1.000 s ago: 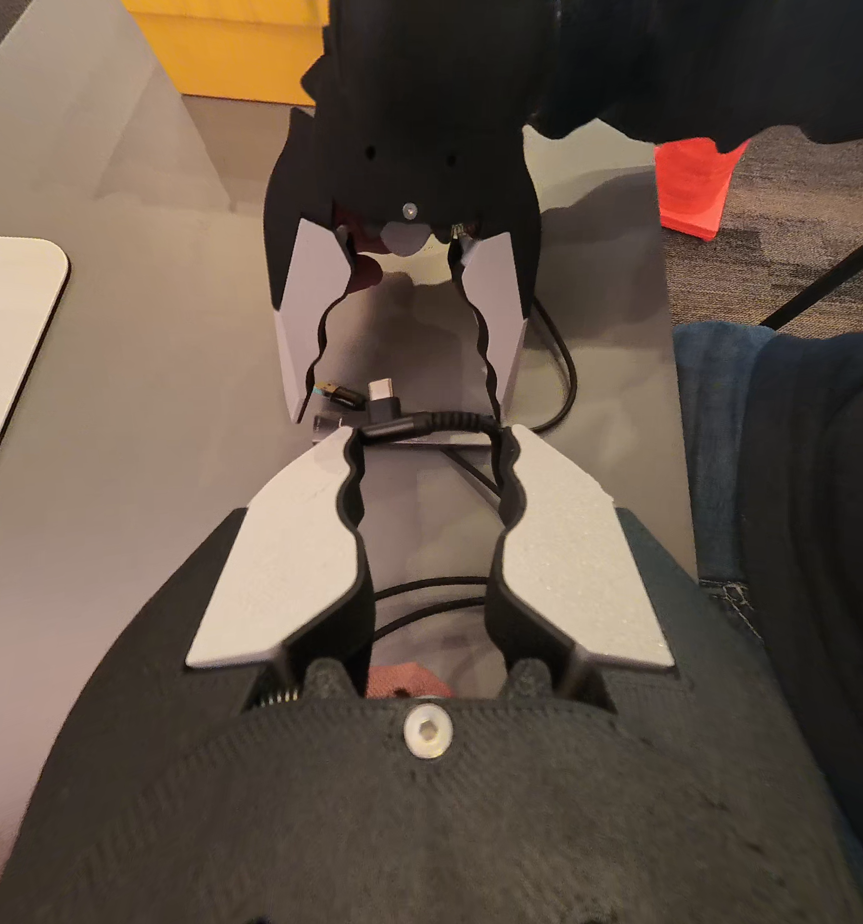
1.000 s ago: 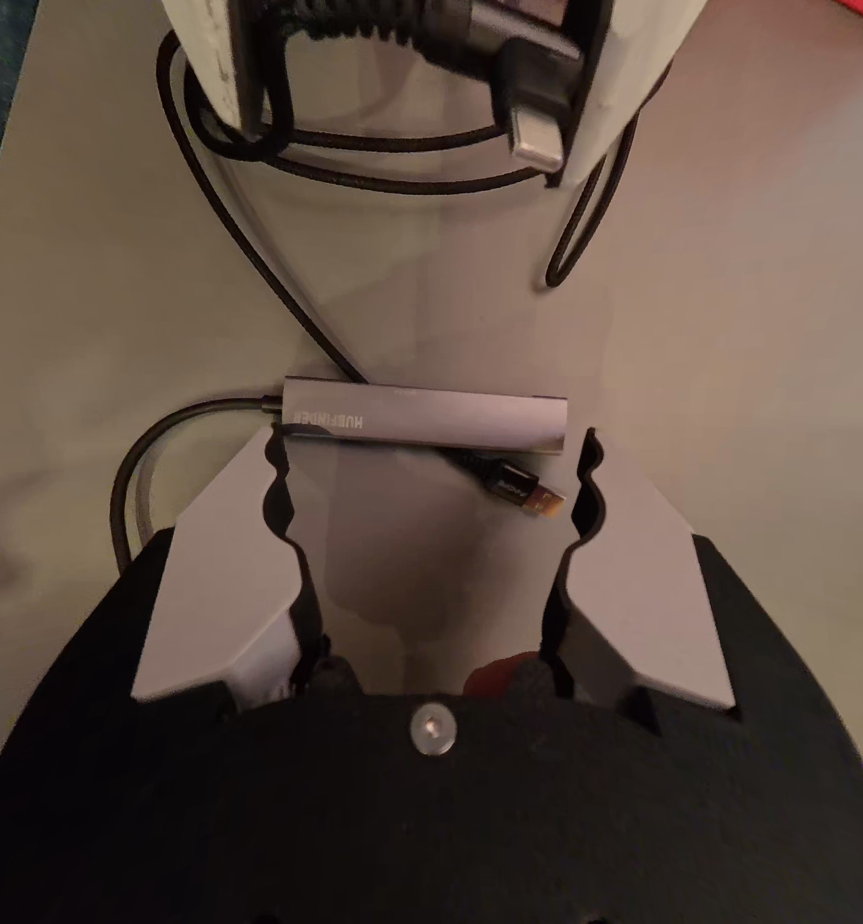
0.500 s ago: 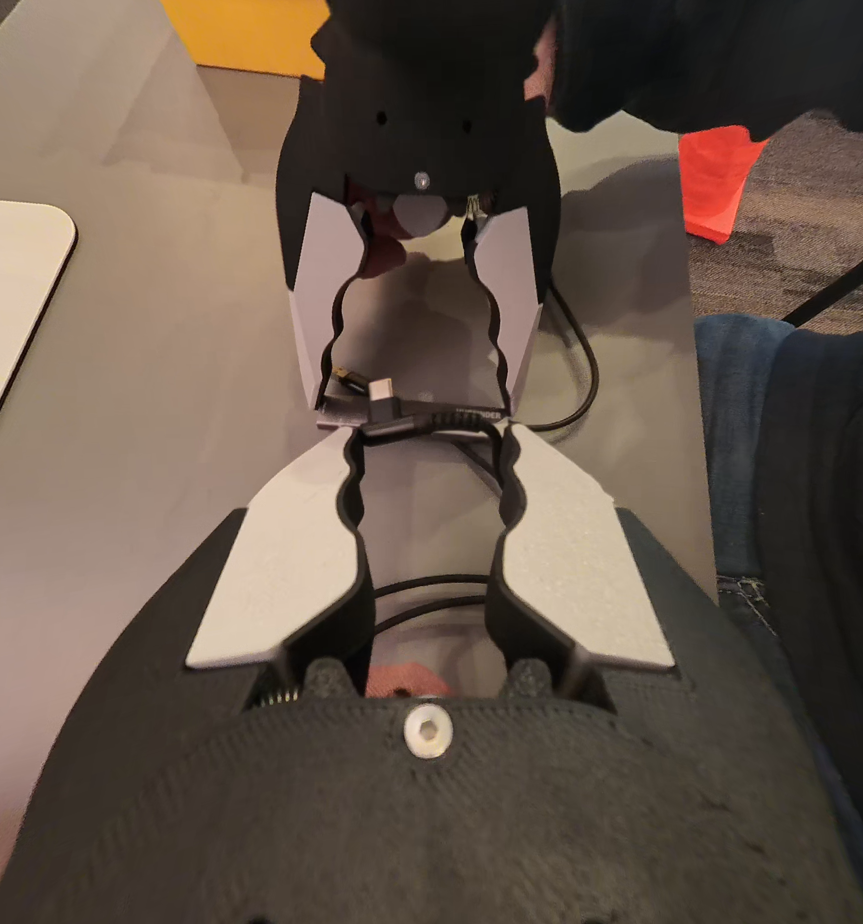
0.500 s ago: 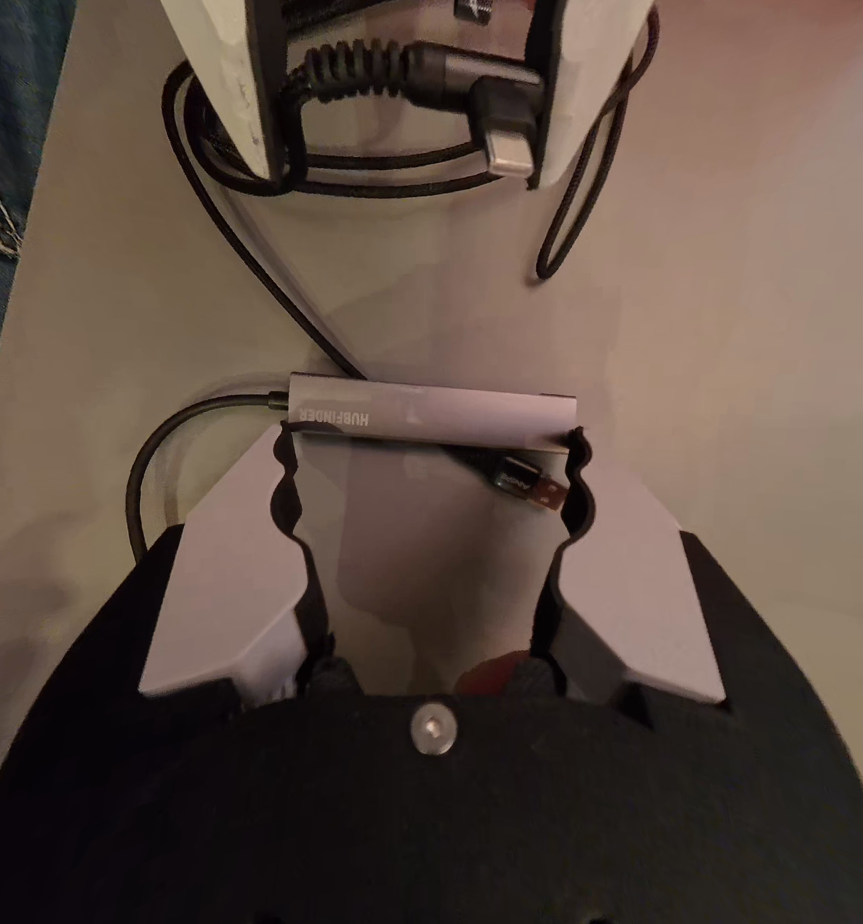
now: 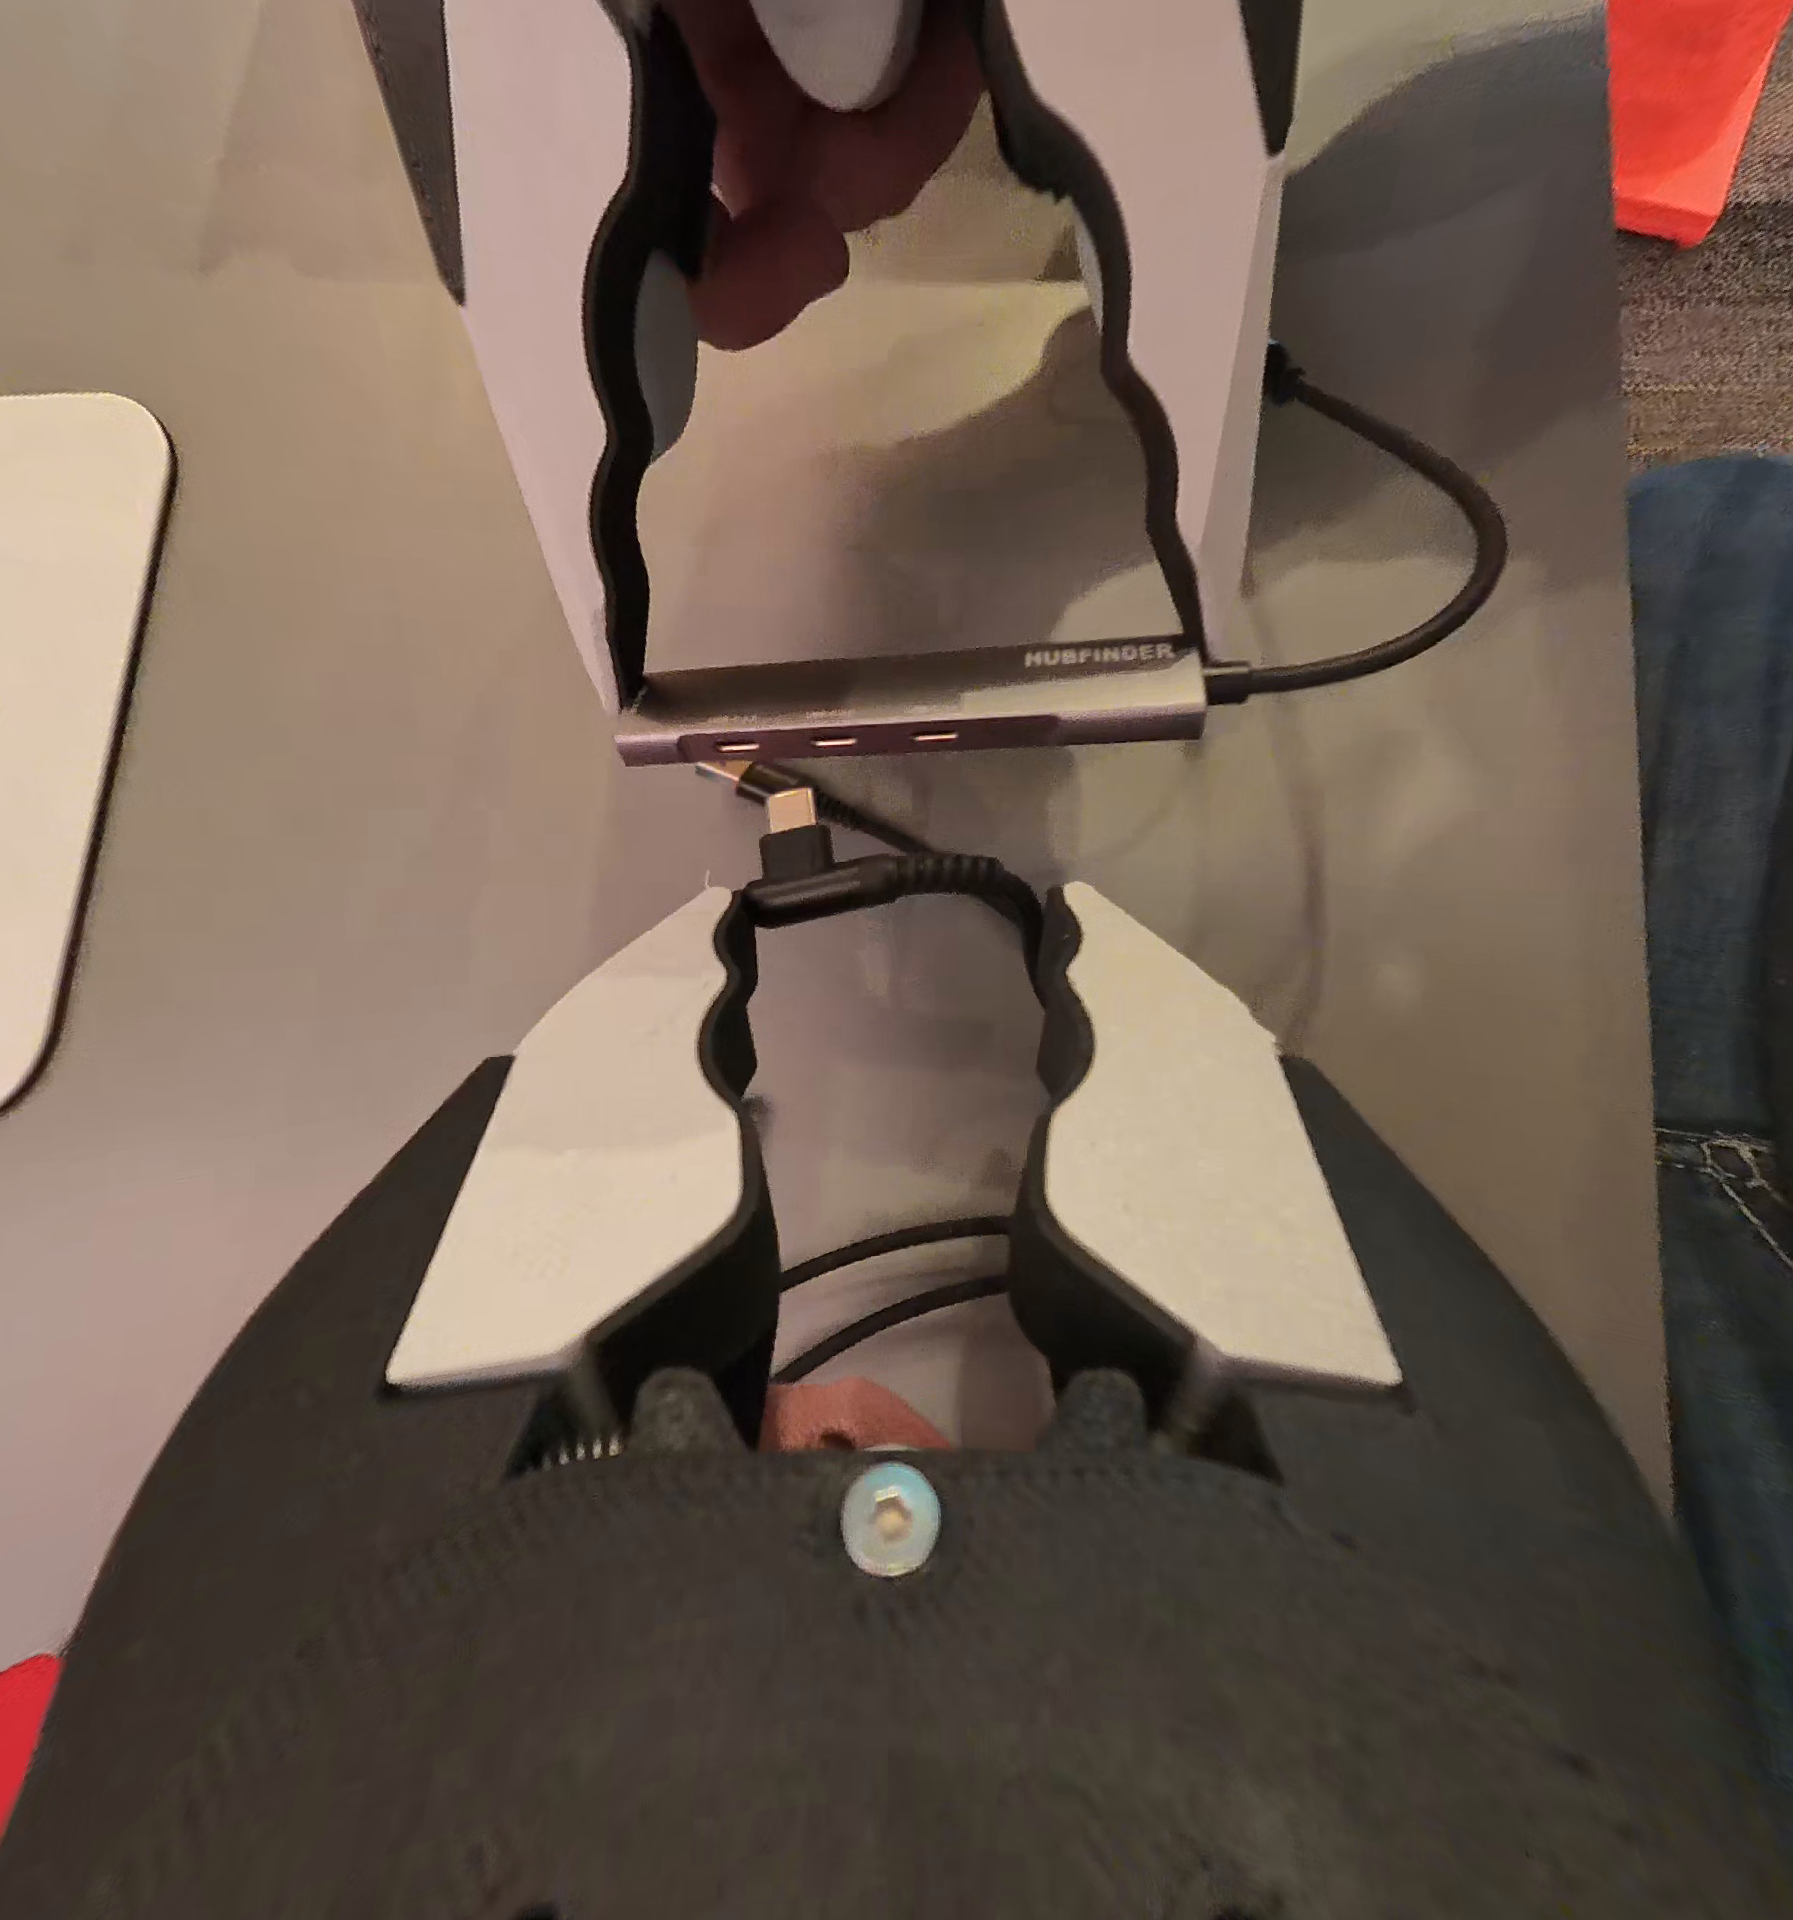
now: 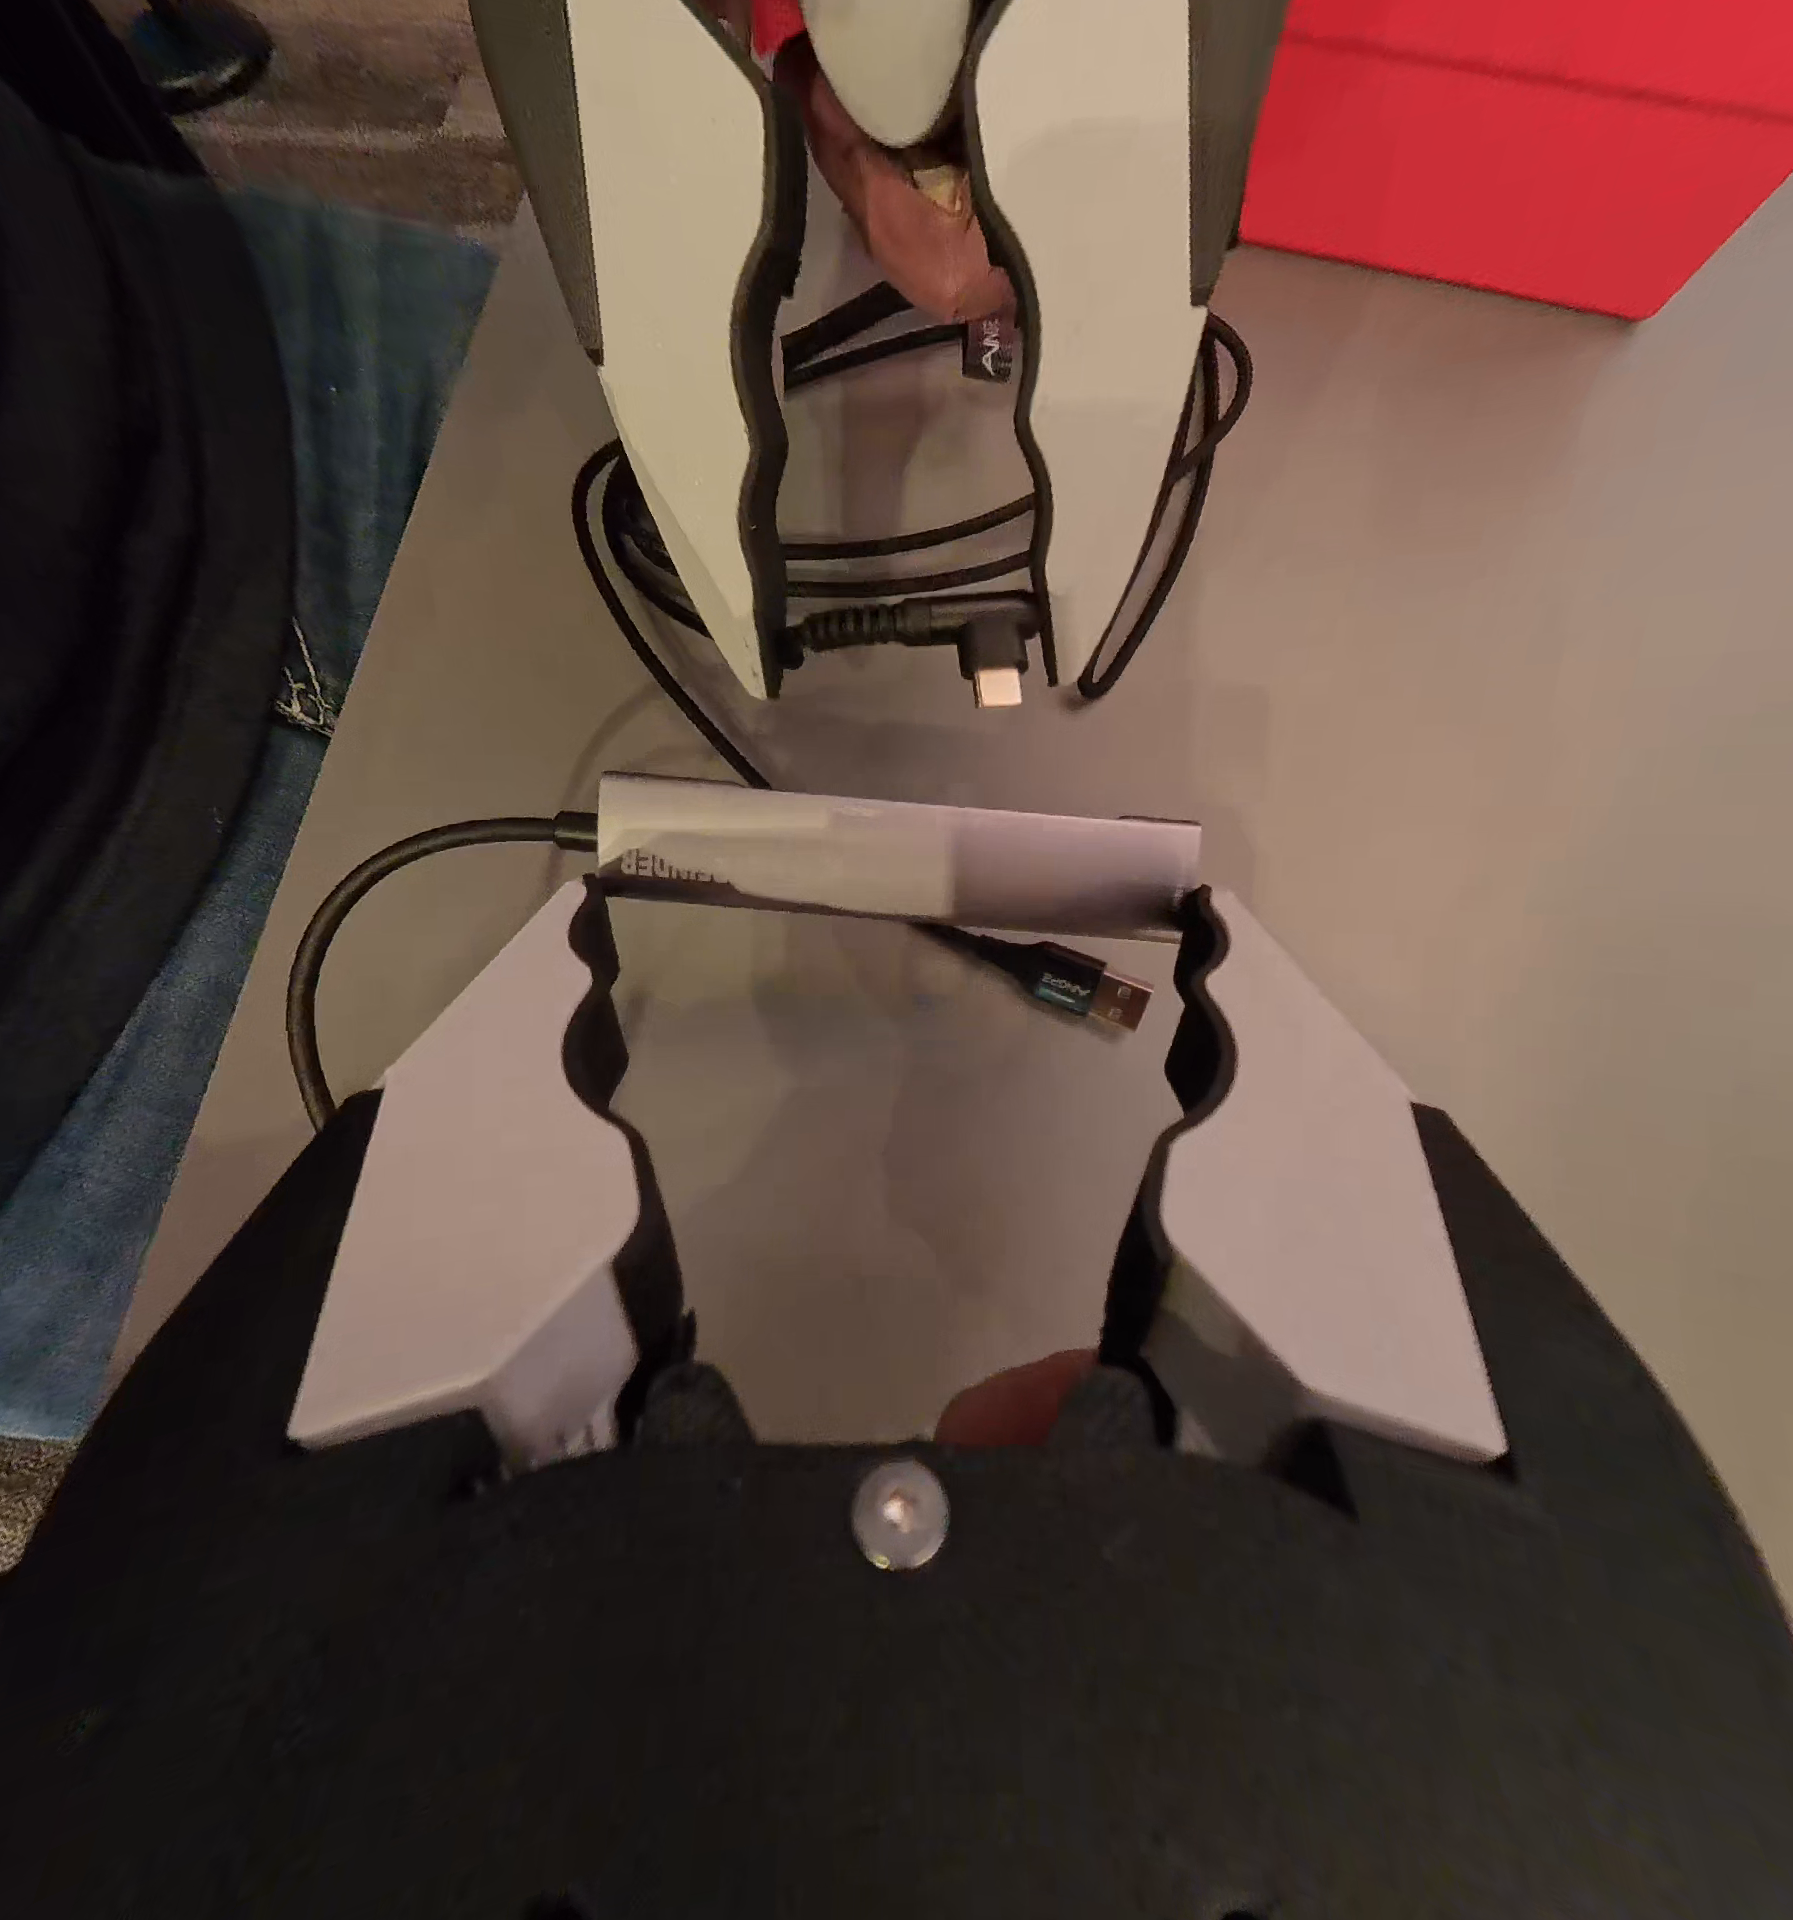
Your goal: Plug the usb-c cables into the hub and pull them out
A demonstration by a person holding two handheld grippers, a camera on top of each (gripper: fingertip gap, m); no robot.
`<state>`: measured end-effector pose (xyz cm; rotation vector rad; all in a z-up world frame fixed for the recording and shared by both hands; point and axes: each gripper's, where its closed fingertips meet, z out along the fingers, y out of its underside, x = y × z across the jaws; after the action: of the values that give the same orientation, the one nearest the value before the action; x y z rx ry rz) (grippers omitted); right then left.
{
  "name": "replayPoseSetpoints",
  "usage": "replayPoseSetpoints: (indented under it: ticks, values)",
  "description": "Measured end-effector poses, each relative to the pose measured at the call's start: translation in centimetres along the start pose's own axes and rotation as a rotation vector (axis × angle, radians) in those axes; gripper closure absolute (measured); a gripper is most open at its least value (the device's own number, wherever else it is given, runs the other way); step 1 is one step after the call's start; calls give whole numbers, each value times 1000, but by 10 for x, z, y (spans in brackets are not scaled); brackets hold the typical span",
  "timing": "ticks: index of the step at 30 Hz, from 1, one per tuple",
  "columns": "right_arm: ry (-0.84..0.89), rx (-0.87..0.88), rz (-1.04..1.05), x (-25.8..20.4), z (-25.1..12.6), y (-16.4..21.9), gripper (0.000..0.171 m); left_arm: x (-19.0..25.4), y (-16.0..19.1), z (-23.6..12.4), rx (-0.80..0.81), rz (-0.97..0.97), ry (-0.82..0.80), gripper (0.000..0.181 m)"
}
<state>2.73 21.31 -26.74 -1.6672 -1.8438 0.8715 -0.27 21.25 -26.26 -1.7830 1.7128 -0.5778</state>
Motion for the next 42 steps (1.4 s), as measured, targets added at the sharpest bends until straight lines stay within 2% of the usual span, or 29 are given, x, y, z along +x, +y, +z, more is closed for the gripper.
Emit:
replayPoseSetpoints:
  ticks: [15, 34, 42]
  values:
    - [2, -86, -41, 1, 2, -1, 65, 6, 1, 10, -96, 37, 56, 129]
    - [-7, -172, -59, 0, 5, 5, 66, 5, 5, 17, -188, 100, 53, 129]
    - [-1, -116, -44, 0, 3, 0, 66, 4, 5, 17, -169, 99, 36, 130]
